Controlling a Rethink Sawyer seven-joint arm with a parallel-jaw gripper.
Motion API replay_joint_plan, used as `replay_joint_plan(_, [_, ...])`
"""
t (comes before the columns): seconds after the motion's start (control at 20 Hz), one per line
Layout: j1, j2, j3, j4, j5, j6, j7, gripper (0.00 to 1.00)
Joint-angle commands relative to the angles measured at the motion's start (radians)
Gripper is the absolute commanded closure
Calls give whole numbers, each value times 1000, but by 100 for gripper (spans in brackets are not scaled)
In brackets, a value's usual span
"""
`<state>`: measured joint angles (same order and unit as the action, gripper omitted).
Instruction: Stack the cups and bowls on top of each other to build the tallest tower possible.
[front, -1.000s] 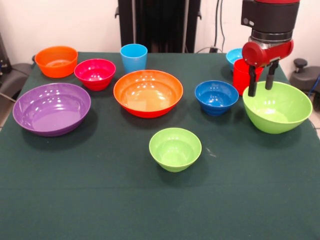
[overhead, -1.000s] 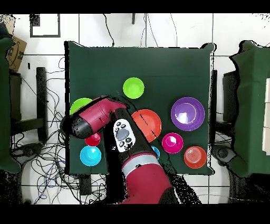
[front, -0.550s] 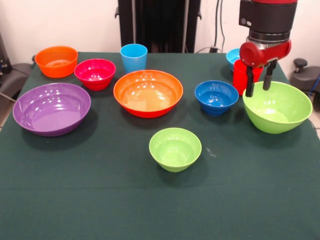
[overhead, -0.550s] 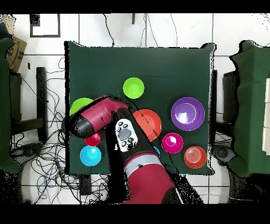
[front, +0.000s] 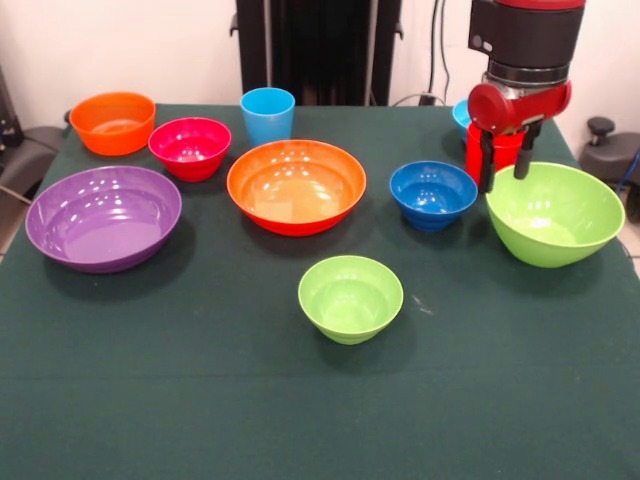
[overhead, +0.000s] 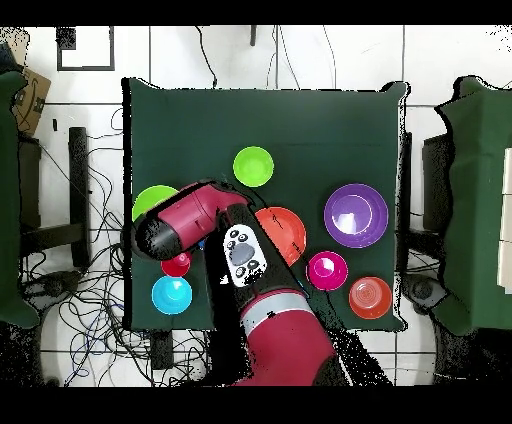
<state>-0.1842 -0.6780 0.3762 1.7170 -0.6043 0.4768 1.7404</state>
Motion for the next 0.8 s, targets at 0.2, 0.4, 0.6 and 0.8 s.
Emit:
replay_joint_plan(0.2, [5, 59, -5, -20, -92, 74, -91, 0])
replay_joint_plan(0.4, [25, 70, -21, -11, -100, 38, -50, 0])
replay_joint_plan(0.6, [36, 89, -44, -22, -117, -3, -15, 0])
replay_joint_plan(0.8, [38, 95, -46, -31, -122, 8, -18, 0])
